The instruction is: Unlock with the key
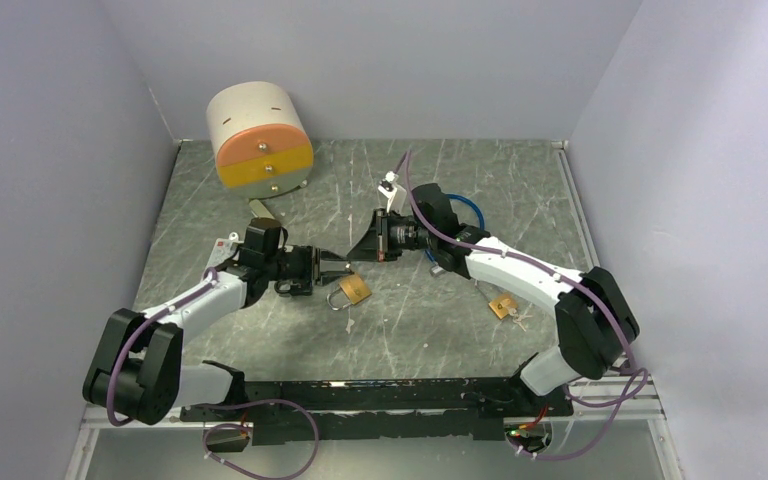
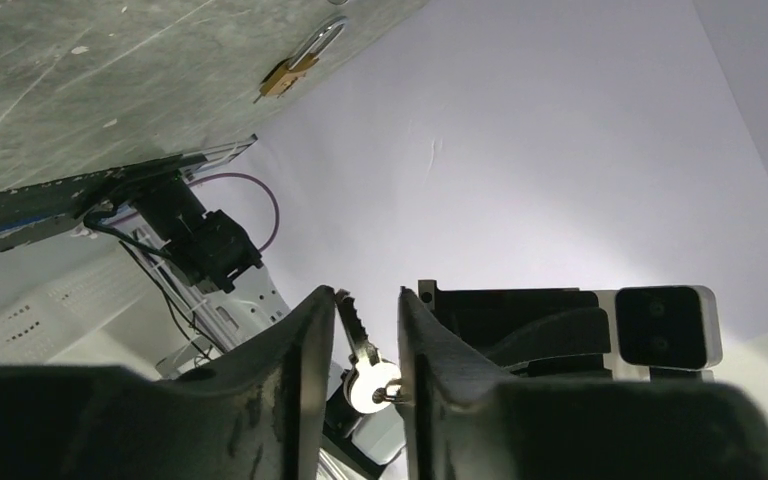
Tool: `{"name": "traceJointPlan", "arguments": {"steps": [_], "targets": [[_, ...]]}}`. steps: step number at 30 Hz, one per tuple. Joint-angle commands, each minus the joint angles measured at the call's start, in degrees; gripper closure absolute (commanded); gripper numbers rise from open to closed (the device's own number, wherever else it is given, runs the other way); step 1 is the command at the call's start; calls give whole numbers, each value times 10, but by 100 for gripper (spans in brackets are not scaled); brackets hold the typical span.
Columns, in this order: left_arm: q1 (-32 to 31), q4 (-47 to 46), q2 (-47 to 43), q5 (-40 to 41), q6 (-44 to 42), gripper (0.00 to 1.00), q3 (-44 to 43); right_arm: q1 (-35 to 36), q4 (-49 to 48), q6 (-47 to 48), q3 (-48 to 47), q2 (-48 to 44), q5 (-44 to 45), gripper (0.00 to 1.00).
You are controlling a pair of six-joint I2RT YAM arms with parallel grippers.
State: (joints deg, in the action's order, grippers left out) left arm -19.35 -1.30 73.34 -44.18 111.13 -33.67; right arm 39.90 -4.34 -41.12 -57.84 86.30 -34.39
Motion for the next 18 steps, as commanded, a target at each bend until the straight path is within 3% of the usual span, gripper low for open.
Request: {"name": "traceJointPlan", "arguments": {"steps": [1,4,12,14,18], "targets": [[-2,-23,-4,-13,17,73,-9,1,-18,7,-20,-3,11,100],[-2,-18,-4,-9,14,95,-5,1,-12,10,-19,-6,15,100],[-2,63,-7,23,-72,97,-33,2,22,23,-22,-15,27,100],[-2,86,-3,37,-120,97,-50,2,35,24,-24,-18,29,89],[-2,148,-10,108,-257,97,-111,1,51,-1,-28,-25,45,56]]}}
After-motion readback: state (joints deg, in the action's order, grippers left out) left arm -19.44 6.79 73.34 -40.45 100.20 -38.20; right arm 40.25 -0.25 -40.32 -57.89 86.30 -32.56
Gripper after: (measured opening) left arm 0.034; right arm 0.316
